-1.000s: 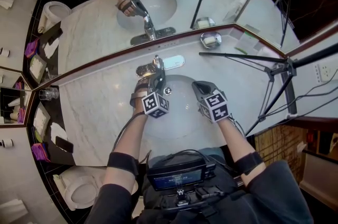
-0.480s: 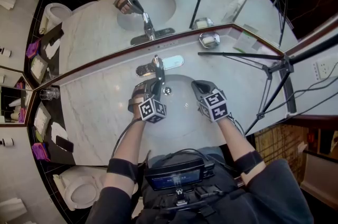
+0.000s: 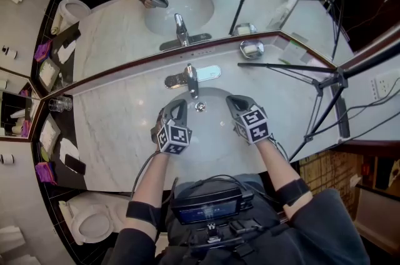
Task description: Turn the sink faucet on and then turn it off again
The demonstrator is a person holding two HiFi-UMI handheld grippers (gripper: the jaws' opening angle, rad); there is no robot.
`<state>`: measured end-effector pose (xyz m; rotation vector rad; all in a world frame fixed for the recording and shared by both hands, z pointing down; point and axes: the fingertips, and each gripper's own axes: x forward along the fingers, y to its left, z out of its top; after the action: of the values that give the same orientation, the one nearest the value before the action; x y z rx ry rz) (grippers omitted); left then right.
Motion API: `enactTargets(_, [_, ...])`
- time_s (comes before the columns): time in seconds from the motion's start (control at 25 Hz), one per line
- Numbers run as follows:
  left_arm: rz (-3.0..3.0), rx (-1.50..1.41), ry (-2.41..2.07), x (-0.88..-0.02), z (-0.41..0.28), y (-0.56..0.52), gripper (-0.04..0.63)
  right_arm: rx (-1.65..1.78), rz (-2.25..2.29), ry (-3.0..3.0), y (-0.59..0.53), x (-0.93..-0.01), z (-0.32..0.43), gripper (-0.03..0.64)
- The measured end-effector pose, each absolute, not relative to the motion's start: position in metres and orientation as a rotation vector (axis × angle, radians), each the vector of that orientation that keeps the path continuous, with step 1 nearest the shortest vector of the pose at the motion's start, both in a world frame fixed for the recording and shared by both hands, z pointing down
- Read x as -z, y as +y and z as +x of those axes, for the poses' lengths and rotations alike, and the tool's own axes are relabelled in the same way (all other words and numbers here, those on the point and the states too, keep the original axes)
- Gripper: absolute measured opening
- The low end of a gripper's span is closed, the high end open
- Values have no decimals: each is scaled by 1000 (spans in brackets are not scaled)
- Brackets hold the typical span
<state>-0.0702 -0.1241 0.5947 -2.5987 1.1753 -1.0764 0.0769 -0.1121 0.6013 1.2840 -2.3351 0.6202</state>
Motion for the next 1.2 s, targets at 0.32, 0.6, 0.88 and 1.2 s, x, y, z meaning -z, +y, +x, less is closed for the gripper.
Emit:
enactTargets(0.32, [-2874, 917, 1378, -592, -95, -99, 0, -612, 1247, -2350, -106, -597, 69, 20])
enactTargets(0.6, [-3011, 681, 1649, -583, -128, -91, 0, -589, 1229, -2371, -105, -592, 65, 20])
enactTargets(0.88, [-3017, 675, 1688, -580, -138, -72, 0, -580, 1208, -2376, -97, -591, 60, 20])
enactTargets(1.2, [-2956, 707, 1669, -575, -139, -65, 0, -549, 1182, -2359, -87, -594, 59, 20])
